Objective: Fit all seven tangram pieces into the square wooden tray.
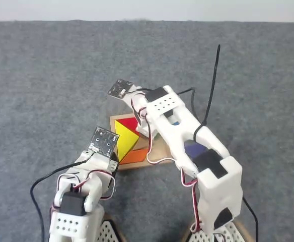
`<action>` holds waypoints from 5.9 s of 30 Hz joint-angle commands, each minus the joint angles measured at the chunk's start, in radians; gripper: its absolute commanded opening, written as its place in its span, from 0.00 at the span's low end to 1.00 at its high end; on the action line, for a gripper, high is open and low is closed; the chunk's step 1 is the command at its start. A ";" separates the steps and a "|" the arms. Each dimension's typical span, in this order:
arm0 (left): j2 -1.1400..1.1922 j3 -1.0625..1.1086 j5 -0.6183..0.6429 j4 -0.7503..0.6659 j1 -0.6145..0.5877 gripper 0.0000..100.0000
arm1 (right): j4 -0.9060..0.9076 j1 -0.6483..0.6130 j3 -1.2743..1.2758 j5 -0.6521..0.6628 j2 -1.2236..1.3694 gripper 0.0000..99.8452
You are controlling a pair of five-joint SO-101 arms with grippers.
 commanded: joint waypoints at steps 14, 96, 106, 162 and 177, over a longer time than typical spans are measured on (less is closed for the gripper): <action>0.002 -0.007 0.012 0.005 0.002 0.09 | 0.076 -0.096 -0.037 -0.008 0.015 0.07; 0.002 -0.007 0.012 0.005 0.002 0.09 | -0.197 -0.016 0.250 -0.115 -0.243 0.07; 0.002 -0.007 0.012 0.005 0.002 0.09 | -0.134 0.111 0.249 -0.123 -0.526 0.07; 0.002 -0.007 0.012 0.005 0.002 0.09 | -0.042 0.268 0.190 -0.546 -0.323 0.17; 0.002 -0.007 0.012 0.005 0.002 0.09 | -0.061 0.188 -0.032 -0.535 -0.119 0.20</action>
